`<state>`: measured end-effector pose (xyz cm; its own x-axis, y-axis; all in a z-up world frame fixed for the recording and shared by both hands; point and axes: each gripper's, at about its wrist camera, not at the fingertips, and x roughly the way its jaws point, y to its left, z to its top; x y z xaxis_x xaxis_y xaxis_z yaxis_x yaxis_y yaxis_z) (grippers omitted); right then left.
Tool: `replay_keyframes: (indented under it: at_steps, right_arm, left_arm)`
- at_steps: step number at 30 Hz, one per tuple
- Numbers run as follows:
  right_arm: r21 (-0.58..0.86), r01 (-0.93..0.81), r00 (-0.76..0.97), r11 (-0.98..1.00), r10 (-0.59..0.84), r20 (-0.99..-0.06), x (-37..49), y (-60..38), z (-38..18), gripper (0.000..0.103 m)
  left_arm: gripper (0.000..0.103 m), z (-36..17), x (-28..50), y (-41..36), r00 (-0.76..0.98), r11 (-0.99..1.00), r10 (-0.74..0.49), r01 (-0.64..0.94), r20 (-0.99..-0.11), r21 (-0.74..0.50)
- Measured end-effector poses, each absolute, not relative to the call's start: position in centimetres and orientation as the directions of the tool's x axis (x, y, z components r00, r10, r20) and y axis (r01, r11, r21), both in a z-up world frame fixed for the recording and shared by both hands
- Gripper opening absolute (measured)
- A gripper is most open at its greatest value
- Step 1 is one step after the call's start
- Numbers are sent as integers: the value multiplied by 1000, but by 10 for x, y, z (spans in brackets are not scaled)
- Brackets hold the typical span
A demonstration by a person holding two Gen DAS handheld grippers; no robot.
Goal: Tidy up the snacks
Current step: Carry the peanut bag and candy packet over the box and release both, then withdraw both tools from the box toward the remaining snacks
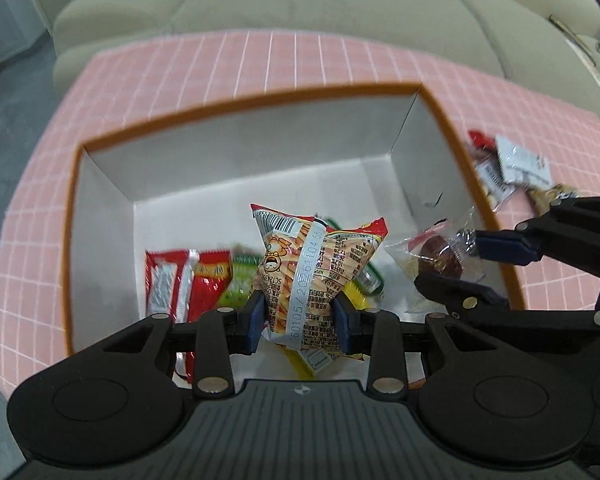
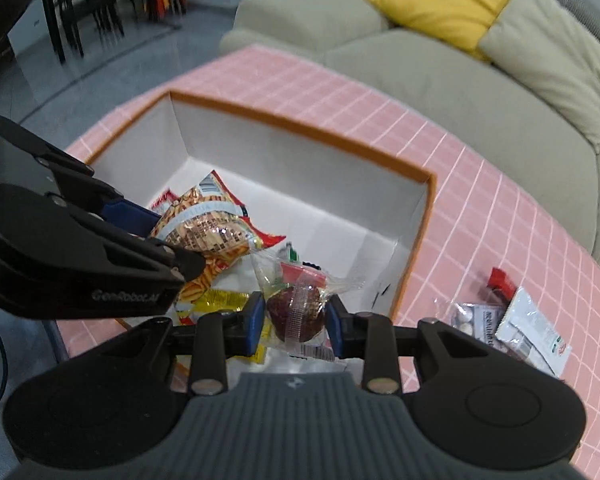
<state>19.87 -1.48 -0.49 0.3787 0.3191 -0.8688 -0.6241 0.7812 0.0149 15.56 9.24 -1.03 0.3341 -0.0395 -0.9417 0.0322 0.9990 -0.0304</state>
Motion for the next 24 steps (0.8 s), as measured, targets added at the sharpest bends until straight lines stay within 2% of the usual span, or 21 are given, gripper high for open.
replay_keyframes:
  at_steps: [14, 18, 21, 24]
  right_arm:
    - [-52, -660, 305, 750, 205, -930, 218, 3, -35, 30]
    - [-42, -650, 298, 758, 204, -932, 218, -1, -37, 31]
    - [-49, -648, 307, 760, 201, -930, 217, -2, -35, 40]
    - [-49, -656, 315, 753, 213, -925, 214, -5, -30, 43]
  left_arm:
    - [42, -38, 173, 91, 231, 999, -22, 42, -973, -13]
    - [47, -40, 172, 91, 229, 999, -12, 41, -973, -3]
    - [50, -39, 169, 90, 234, 999, 1, 52, -972, 13]
    - [57, -32, 166, 88, 264, 998, 10, 65, -965, 28]
